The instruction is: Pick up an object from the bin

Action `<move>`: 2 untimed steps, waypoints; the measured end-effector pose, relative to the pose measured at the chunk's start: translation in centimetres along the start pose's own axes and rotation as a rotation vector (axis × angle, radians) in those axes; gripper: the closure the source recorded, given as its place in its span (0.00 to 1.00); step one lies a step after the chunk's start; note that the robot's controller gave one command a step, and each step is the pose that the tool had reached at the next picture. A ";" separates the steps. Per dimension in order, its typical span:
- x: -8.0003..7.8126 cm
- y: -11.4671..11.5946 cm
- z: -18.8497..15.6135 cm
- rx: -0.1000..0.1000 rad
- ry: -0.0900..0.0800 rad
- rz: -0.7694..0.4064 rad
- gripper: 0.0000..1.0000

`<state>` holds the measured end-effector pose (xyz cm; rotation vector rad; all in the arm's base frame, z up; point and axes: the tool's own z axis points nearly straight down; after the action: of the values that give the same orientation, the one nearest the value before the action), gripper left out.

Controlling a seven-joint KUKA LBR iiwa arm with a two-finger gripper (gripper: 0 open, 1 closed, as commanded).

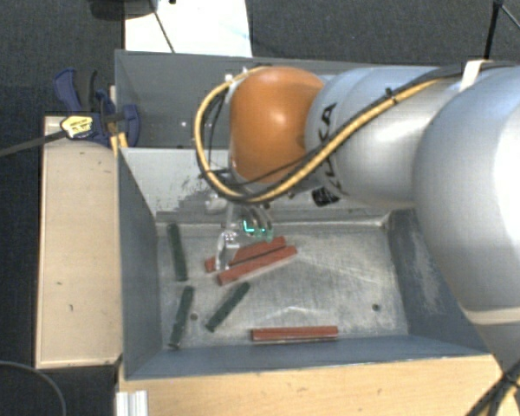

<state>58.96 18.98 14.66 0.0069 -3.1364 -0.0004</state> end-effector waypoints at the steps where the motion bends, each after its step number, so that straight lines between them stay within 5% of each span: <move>1: -0.1 0.0 -0.3 -0.001 -0.004 0.002 0.00; 2: 0.2 -1.4 -4.4 -0.001 -0.005 0.027 0.00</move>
Offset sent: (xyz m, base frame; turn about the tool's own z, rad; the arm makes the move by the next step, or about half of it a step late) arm -0.0029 -0.0181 0.0577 0.0411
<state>58.74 17.60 19.08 -0.0362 -3.1409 -0.0014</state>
